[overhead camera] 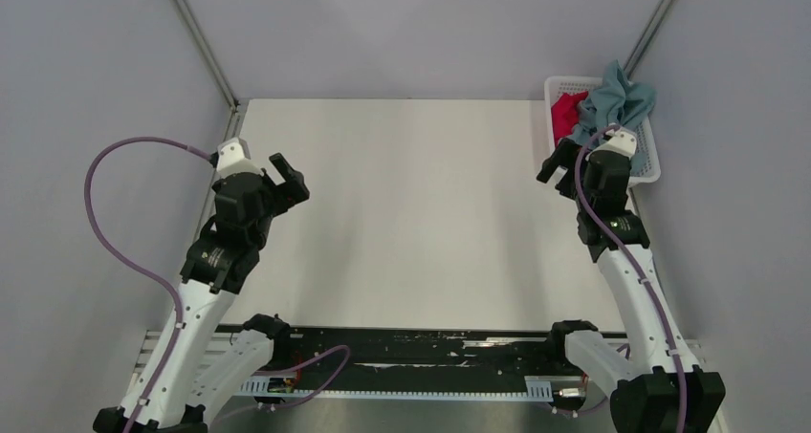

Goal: Fold and stack the t-shirts
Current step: Grab crumpled tshirt from bin with the right arm

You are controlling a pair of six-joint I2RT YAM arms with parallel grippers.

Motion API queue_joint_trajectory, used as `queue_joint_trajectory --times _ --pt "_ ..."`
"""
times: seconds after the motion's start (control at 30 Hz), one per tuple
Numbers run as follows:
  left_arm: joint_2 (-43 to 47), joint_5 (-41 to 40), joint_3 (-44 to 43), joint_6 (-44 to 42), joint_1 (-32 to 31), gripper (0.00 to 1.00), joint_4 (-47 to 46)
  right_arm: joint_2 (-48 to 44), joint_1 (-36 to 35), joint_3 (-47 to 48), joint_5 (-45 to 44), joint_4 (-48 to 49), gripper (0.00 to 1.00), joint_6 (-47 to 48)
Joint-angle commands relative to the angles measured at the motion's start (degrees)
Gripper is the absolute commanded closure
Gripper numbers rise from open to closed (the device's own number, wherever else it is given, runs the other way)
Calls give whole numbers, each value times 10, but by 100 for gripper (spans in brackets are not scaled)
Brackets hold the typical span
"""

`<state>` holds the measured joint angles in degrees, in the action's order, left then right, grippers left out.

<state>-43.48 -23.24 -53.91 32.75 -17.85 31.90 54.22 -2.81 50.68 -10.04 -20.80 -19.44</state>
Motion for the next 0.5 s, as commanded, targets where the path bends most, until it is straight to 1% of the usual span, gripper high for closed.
queue_joint_trajectory --times 0.0,0.07,0.13,0.17,0.23,0.3,0.37,0.4,0.47 --pt "5 18 -9 9 2 0 -25 24 0 38 -33 12 0 14" --pt "-1 28 -6 -6 2 0 -40 46 1 58 -51 25 0 44" --pt "-6 1 0 -1 2 0 -44 85 5 93 -64 38 0 81" --pt "-8 -24 2 16 2 0 -43 112 15 114 -61 46 0 104" --pt "-9 -40 9 22 4 0 -54 184 54 169 -53 47 0 100" --pt "-10 -38 17 13 4 0 -76 264 100 231 -8 47 0 72" --pt "-13 -38 23 13 4 0 -89 346 128 300 28 48 0 75" --pt "-14 -39 27 16 5 0 -96 403 136 333 20 47 0 76" --pt "-17 -44 35 19 5 0 -106 484 151 404 12 48 0 87"
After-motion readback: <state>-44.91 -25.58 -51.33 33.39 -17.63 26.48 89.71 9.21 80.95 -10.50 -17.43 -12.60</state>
